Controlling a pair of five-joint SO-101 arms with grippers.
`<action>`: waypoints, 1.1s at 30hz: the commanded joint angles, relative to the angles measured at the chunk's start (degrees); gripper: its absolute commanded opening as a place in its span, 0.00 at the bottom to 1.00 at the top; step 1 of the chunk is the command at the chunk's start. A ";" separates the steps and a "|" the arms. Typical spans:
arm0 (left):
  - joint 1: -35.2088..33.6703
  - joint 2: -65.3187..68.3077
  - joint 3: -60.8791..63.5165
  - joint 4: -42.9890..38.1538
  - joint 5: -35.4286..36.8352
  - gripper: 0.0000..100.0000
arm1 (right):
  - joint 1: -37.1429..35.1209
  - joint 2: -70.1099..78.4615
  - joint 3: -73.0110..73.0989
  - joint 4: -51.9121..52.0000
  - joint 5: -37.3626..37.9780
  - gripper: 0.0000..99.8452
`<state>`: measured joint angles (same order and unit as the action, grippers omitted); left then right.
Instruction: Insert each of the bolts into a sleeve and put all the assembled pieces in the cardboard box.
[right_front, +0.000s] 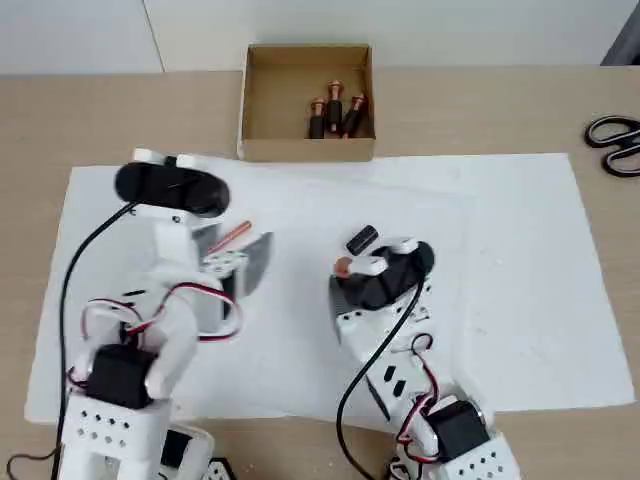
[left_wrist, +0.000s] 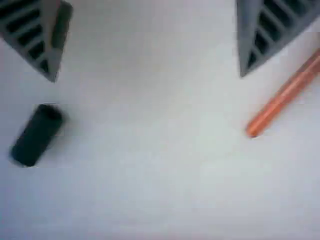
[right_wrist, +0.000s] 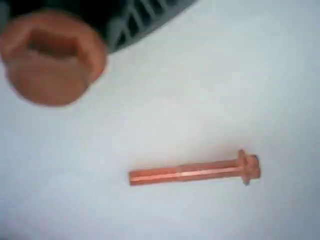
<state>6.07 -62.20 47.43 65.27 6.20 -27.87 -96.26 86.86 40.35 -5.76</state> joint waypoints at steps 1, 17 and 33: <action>-8.53 -0.70 -4.70 5.63 -3.69 0.22 | 6.64 1.80 -3.60 -0.31 0.79 0.00; -15.47 -0.70 -7.43 19.25 -3.60 0.22 | 9.80 78.20 -72.35 -13.14 1.76 0.00; -15.21 -0.70 -7.43 20.92 -3.60 0.22 | 6.29 136.40 -126.07 -22.46 2.02 0.00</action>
<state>-9.05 -62.11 42.42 85.93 2.51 -21.89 35.69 -28.84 19.87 -4.35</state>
